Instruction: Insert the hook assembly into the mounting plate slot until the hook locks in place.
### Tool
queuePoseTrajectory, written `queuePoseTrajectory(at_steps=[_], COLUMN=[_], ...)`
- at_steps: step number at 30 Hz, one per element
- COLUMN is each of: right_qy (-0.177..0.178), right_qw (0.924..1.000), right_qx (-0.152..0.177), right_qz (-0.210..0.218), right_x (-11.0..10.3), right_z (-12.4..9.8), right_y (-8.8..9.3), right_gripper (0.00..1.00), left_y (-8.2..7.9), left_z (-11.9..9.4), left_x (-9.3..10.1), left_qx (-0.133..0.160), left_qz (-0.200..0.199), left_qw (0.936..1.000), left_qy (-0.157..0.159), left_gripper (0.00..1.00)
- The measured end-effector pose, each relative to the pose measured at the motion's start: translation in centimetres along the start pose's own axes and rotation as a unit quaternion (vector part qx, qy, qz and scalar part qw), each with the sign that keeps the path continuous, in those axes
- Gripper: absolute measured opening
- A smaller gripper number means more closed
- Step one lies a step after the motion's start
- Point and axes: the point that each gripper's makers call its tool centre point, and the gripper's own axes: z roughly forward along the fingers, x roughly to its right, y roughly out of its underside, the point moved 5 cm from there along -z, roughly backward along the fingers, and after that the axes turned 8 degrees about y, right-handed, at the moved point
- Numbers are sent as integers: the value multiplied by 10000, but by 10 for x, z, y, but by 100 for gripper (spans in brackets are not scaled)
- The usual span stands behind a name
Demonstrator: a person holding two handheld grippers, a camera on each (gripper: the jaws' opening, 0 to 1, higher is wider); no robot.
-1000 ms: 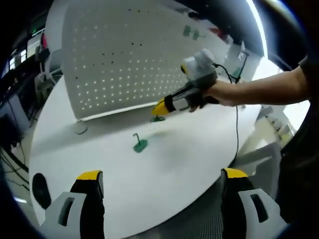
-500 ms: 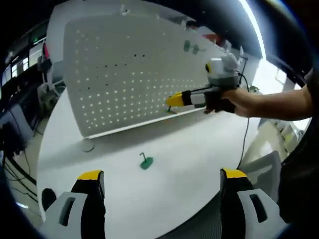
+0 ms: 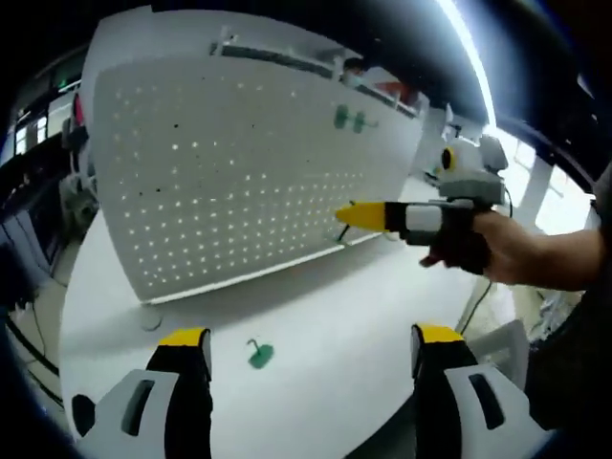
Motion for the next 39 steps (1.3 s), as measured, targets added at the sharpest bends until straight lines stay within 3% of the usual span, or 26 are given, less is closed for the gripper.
queuePoseTrajectory(at_steps=[4,8,14,22,25,39], right_qy=[47,122,178,111,162,80], right_qw=[9995,9983,9961,9946,9941,9915], right_qx=[227,395,621,883,948,1270], right_qz=[225,408,608,525,497,287], right_x=[-15,-23,-33,-52,-54,-70], right_z=[-13,-22,-32,-45,-48,-54], right_y=[-2,-2,-4,-3,-6,-15], right_gripper=[0,0,0,0,0,0], left_y=[-11,-19,-22,-29,-32,-38], left_z=[5,7,10,13,12,8], left_x=[6,9,18,34,45,55], left_qx=[260,589,690,980,1216,1498], left_qz=[-113,-494,-519,-829,-1151,-1418], left_qw=[9995,9967,9950,9867,9765,9657], left_qy=[115,275,502,997,1359,1580], left_gripper=[76,65,53,36,26,7])
